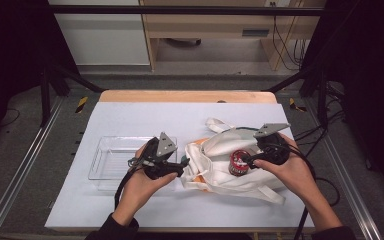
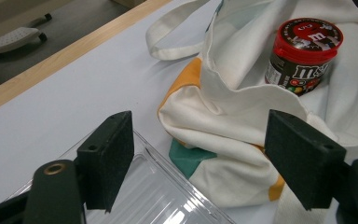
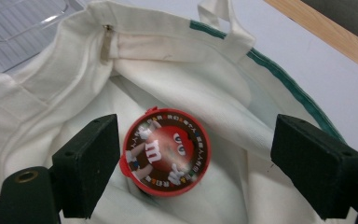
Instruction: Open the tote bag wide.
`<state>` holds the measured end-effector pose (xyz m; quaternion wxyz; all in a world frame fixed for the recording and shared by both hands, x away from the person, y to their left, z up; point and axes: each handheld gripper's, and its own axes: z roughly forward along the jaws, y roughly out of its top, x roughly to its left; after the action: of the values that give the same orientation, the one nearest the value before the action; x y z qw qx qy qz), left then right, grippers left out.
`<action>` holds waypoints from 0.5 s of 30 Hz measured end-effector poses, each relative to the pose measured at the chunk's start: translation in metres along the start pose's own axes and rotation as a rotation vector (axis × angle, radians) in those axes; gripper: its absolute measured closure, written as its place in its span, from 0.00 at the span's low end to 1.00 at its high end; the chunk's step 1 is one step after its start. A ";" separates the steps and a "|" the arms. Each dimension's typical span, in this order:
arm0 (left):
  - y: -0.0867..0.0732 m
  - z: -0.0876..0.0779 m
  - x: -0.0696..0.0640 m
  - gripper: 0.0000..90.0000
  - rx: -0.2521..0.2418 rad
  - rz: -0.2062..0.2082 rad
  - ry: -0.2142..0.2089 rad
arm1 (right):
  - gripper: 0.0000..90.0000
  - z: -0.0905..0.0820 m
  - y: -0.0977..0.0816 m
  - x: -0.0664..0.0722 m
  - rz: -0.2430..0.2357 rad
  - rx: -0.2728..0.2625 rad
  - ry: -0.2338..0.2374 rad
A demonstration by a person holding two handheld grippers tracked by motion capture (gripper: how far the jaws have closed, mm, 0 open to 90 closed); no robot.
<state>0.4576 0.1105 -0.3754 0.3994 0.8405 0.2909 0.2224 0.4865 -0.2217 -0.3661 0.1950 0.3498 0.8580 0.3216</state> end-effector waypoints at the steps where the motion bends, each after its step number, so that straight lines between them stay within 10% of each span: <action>1: -0.001 -0.001 0.000 0.26 -0.004 -0.007 -0.001 | 0.17 0.001 0.001 0.001 -0.003 0.005 0.009; 15: -0.020 -0.011 0.006 0.24 0.041 -0.014 0.040 | 0.17 0.030 -0.005 0.006 -0.061 0.114 0.084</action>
<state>0.4497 0.1308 -0.3841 0.3776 0.8419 0.3090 0.2304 0.4969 -0.2073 -0.3913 0.1485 0.3203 0.8925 0.2807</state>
